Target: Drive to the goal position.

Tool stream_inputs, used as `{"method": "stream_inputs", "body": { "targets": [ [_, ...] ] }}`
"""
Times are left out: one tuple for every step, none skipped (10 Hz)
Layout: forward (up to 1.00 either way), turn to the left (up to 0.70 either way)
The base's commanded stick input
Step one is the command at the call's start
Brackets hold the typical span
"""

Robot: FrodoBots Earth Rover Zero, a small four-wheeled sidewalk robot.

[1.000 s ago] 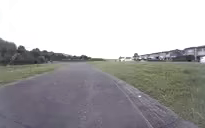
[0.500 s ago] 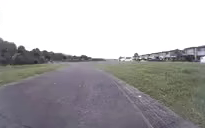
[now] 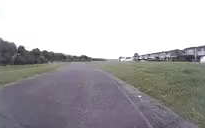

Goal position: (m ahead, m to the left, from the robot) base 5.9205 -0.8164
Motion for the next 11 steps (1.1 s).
{"method": "stream_inputs", "body": {
  "targets": [
    [0.06, 0.0],
    [0.28, 0.0],
    [0.68, 0.0],
    [0.7, 0.0],
    [0.7, 0.12],
    [0.7, 0.34],
    [0.7, 0.35],
    [0.7, 0.35],
    [0.7, 0.35],
    [0.7, 0.35],
    [0.7, 0.35]
  ]
}}
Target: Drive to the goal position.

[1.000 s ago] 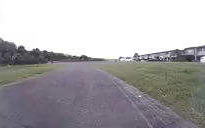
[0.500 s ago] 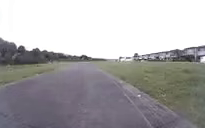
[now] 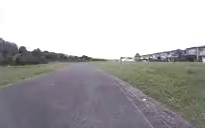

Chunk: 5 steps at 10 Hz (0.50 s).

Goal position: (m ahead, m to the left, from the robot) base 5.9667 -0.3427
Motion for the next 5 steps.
{"method": "stream_inputs", "body": {
  "targets": [
    [0.7, 0.35],
    [0.7, 0.35],
    [0.7, 0.35],
    [0.7, 0.35],
    [0.7, 0.35]
  ]
}}
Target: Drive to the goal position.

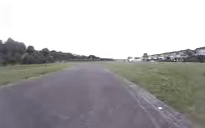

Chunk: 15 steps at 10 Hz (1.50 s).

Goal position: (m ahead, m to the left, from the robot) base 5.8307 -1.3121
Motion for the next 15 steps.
{"method": "stream_inputs", "body": {
  "targets": [
    [0.7, 0.35],
    [0.7, 0.35],
    [0.7, 0.35],
    [0.7, 0.35],
    [0.7, 0.35],
    [0.7, 0.35],
    [0.7, 0.35],
    [0.7, 0.35],
    [0.7, 0.19],
    [0.7, 0.08],
    [0.7, 0.03],
    [0.7, 0.0],
    [0.7, 0.0],
    [0.7, 0.0],
    [0.7, 0.0]
  ]
}}
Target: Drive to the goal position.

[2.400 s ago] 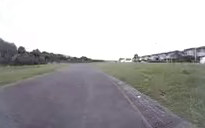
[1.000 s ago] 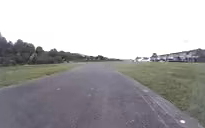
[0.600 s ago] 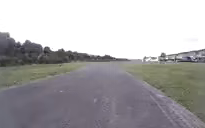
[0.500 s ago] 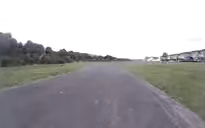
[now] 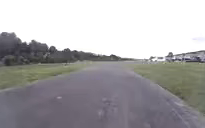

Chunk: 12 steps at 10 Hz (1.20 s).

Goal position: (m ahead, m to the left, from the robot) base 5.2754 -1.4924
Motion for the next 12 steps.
{"method": "stream_inputs", "body": {
  "targets": [
    [0.7, 0.0],
    [0.7, 0.0],
    [0.7, 0.0],
    [0.7, 0.0],
    [0.7, 0.02],
    [0.7, 0.06],
    [0.7, 0.08],
    [0.7, 0.04],
    [0.7, 0.03],
    [0.7, 0.02],
    [0.7, 0.0],
    [0.7, 0.0]
  ]
}}
